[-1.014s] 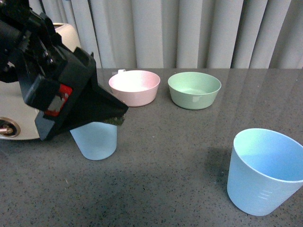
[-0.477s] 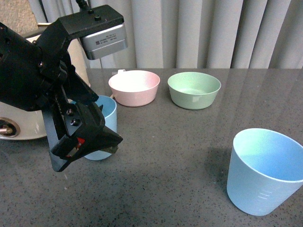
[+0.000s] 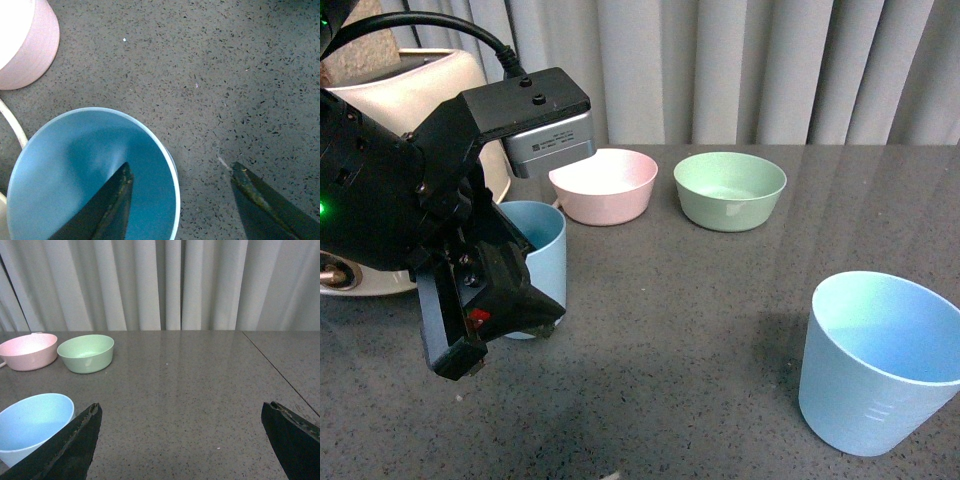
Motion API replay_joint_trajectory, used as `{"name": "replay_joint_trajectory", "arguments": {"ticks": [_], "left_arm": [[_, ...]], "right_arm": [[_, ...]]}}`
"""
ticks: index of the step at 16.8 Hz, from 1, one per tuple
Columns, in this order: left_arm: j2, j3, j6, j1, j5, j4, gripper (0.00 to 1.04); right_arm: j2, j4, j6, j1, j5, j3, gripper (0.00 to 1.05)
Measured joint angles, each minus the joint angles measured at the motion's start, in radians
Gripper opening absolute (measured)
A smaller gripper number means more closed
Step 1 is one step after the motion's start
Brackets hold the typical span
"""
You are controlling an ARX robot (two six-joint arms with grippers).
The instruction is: Stack blue cups with both arms
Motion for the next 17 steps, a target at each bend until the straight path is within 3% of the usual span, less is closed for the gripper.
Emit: {"name": "replay_joint_trajectory", "arguments": {"ticks": [5,9,12,17], "left_arm": [[0.001,0.003,0.014,0.0,-0.007,-0.007,0.05],[-0.012,0.009,0.013,-0.016,-0.003,-0.04,0.02],[-0.026,0.09,-0.022,-0.209,0.012,-0.083,0.02],[0.029,0.105,-0.047,-0.294,0.015,-0.093,0.02]], "right_arm": [[0.0,0.0,0.0,0.0,0.0,0.0,0.98],[0.0,0.0,0.0,0.0,0.0,0.0,0.98],[0.0,0.0,0.0,0.0,0.0,0.0,0.98],[0.0,0.0,0.0,0.0,0.0,0.0,0.98]]}}
